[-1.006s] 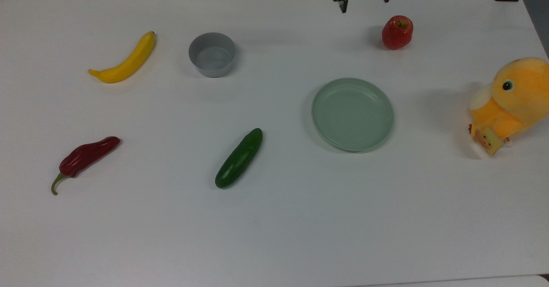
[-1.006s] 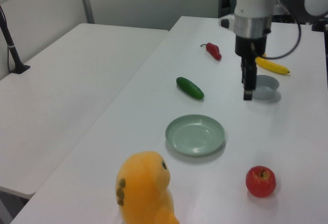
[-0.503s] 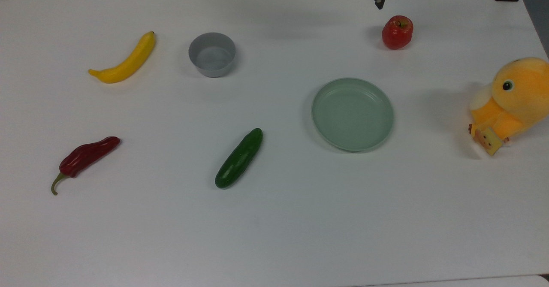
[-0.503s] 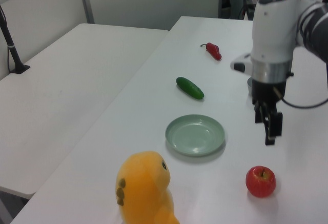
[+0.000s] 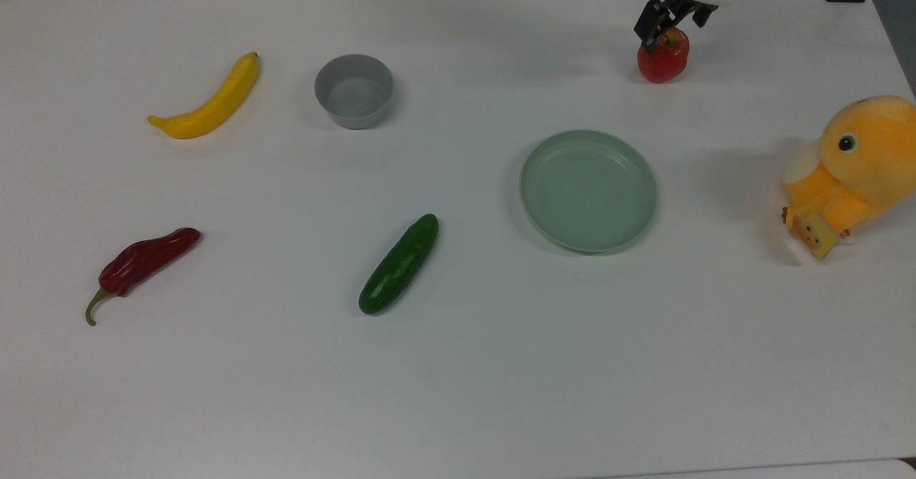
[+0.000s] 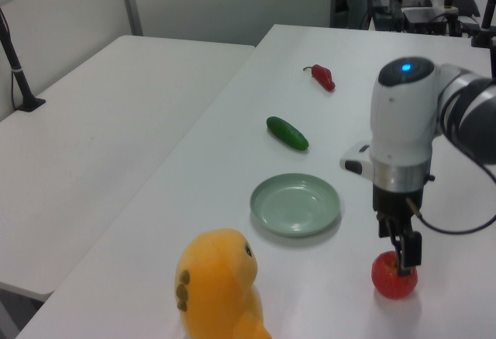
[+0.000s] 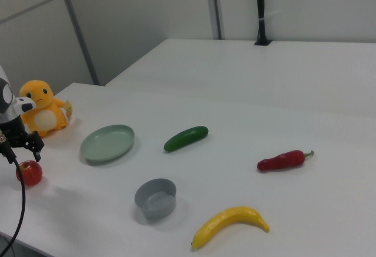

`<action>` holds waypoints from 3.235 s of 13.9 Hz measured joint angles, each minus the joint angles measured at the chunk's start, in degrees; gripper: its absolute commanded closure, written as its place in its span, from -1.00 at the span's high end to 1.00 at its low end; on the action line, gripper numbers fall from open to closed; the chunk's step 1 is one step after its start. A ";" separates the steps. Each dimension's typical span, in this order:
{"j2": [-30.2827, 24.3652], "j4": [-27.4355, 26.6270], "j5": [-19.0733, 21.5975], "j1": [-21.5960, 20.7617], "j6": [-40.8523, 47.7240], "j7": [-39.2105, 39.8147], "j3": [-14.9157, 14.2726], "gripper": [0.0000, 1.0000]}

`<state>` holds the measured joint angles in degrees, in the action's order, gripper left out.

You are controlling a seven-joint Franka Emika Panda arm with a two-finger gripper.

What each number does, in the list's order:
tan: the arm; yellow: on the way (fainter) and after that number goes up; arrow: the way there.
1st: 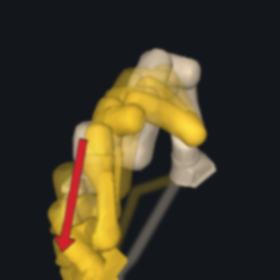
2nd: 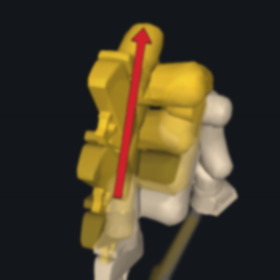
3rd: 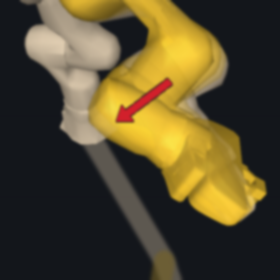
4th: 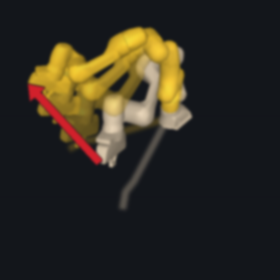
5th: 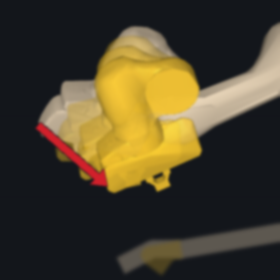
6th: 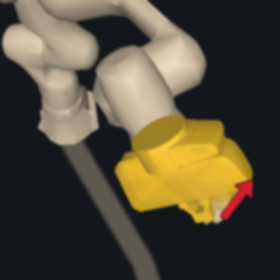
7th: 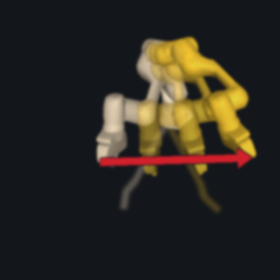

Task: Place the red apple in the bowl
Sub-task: 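Close the gripper around the red apple, then lift the red apple and carry it over the grey bowl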

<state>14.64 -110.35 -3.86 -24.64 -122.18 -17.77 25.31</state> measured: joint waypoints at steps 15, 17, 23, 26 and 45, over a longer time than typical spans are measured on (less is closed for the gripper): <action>2.14 0.62 -4.11 -0.28 -0.82 -0.50 -0.01 0.07; 2.13 0.63 -4.14 -0.29 -0.82 -0.50 -0.01 0.05; 1.63 0.82 -4.25 0.65 -0.82 -0.62 -0.27 0.05; -0.54 1.05 -4.25 2.51 -0.82 -0.66 -0.36 0.05; -15.38 0.35 -4.25 12.64 17.25 25.24 -28.81 0.06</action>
<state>-0.74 -110.01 -8.11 -12.00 -104.93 7.48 -3.50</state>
